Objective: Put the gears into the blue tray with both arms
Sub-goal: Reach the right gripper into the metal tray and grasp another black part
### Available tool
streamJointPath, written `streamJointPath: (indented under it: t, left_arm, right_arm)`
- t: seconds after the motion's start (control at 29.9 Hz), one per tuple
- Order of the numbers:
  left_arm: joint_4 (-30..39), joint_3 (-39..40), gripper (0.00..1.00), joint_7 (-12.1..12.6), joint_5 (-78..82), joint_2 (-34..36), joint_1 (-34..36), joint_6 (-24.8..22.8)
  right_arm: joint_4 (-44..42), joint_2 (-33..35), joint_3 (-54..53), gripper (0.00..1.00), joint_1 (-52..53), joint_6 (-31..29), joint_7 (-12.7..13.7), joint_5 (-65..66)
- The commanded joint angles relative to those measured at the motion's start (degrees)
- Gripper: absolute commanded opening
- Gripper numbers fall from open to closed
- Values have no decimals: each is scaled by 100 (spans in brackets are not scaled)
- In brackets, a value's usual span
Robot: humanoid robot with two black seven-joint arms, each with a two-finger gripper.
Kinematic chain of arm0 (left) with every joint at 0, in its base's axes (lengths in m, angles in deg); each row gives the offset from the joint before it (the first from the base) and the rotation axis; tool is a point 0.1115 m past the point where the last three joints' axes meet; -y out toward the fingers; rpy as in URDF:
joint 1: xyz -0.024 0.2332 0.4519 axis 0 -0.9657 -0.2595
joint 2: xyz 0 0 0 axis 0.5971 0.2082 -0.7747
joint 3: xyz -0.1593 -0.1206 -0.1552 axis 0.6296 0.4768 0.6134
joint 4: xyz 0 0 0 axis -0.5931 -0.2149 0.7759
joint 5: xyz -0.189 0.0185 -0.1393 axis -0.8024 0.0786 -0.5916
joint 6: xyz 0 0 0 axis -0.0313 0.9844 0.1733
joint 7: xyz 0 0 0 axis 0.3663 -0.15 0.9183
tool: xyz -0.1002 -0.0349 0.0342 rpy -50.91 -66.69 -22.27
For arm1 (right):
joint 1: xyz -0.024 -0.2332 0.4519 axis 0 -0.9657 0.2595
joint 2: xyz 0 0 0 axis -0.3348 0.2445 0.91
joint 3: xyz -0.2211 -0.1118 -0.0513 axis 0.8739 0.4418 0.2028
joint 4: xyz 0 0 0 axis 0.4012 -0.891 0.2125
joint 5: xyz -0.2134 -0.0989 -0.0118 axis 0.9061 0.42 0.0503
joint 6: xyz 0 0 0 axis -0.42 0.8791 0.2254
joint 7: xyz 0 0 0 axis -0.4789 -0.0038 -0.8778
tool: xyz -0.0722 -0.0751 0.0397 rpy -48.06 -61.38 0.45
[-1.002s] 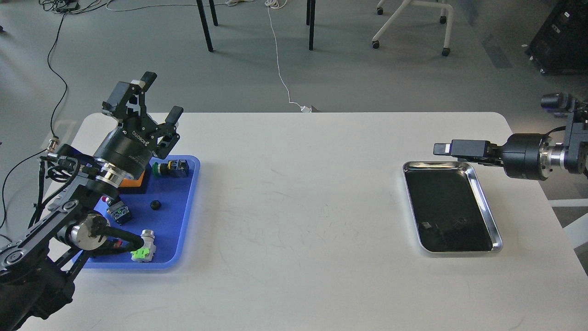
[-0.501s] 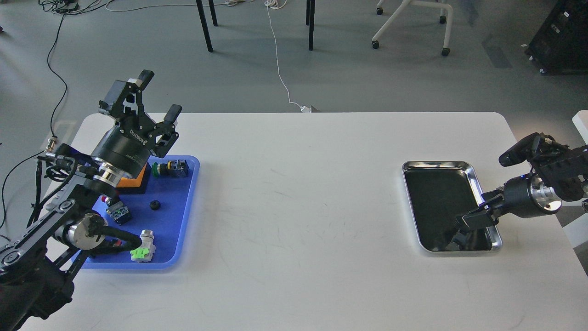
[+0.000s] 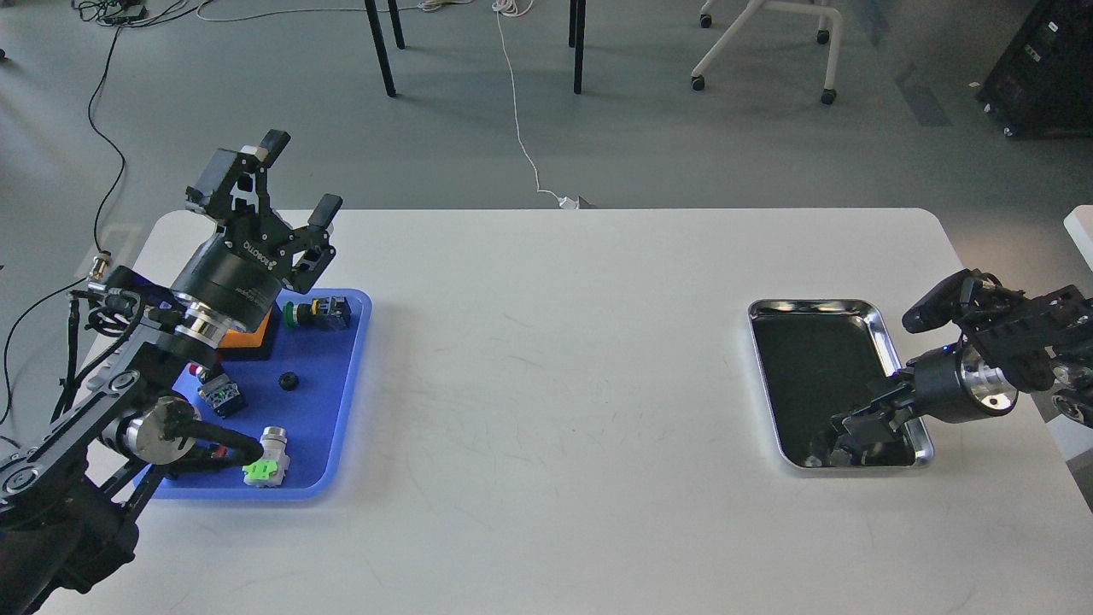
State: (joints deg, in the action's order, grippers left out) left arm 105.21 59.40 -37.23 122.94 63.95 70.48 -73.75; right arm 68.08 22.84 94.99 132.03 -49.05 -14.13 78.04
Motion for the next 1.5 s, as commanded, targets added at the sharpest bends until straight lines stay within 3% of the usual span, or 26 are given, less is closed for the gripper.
streamJointPath:
  t: [0.0,0.3,0.6,0.77,0.97,1.47]
  left_arm:
    - [0,0,98,2,0,0,0,1]
    - [0,0,98,2,0,0,0,1]
    - [0,0,98,-7,0,0,0,1]
    - [0,0,98,2,0,0,0,1]
    - [0,0,98,2,0,0,0,1]
    - [8,0,98,2,0,0,0,1]
  right_arm:
    - [-69,-43,29,72,10,-1,0,-1]
    - [-218,-148,64,72,-7,8,0,-1]
    - [-245,-253,64,65,-51,17,0,-10]
    - [-315,-297,64,58,-95,17,0,-10]
    - [-306,-297,64,31,-95,17,0,-10]
    - [-219,-262,47,21,19,17,0,-45]
